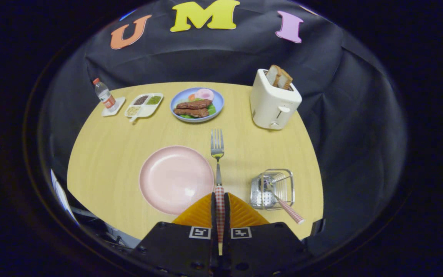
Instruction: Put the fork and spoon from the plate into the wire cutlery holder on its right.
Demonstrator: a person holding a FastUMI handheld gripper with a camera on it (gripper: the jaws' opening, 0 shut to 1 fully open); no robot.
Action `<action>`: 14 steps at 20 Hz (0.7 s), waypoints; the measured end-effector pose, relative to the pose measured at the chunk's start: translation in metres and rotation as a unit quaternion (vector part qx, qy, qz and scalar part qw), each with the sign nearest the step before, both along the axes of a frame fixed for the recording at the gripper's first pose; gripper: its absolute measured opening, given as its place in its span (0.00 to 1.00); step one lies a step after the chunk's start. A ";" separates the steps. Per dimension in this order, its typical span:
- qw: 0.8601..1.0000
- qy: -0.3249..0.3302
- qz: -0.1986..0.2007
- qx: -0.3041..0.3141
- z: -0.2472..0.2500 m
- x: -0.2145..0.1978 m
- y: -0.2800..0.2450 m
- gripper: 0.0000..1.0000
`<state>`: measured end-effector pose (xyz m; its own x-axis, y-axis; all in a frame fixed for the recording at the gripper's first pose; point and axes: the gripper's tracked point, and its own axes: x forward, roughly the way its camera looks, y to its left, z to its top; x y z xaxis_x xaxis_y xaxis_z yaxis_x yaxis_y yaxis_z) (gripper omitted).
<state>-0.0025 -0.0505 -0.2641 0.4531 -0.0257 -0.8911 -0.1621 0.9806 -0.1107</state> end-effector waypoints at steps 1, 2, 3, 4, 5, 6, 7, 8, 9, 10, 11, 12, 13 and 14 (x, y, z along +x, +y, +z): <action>1.000 0.006 -0.003 0.003 0.005 -0.002 -0.008 0.04; 1.000 0.009 -0.005 0.007 0.009 -0.003 -0.015 0.04; 1.000 0.014 -0.009 0.007 0.013 -0.004 -0.024 0.04; 1.000 0.021 -0.014 0.006 0.016 -0.005 -0.033 0.04; 0.999 0.029 -0.015 0.007 0.019 -0.007 -0.040 0.04; 0.999 0.040 -0.015 0.005 0.022 -0.012 -0.047 0.04; 0.999 0.049 -0.019 0.005 0.024 -0.015 -0.055 0.04; 0.998 0.061 -0.023 0.006 0.026 -0.019 -0.060 0.04; 0.997 0.072 -0.027 0.007 0.027 -0.023 -0.065 0.04; 0.996 0.082 -0.028 0.007 0.029 -0.027 -0.070 0.04; 0.995 0.092 -0.028 0.004 0.030 -0.030 -0.076 0.04; 0.994 0.102 -0.030 -0.001 0.032 -0.035 -0.083 0.04; 0.993 0.112 -0.032 -0.006 0.032 -0.038 -0.089 0.04; 0.992 0.120 -0.035 -0.007 0.033 -0.041 -0.094 0.04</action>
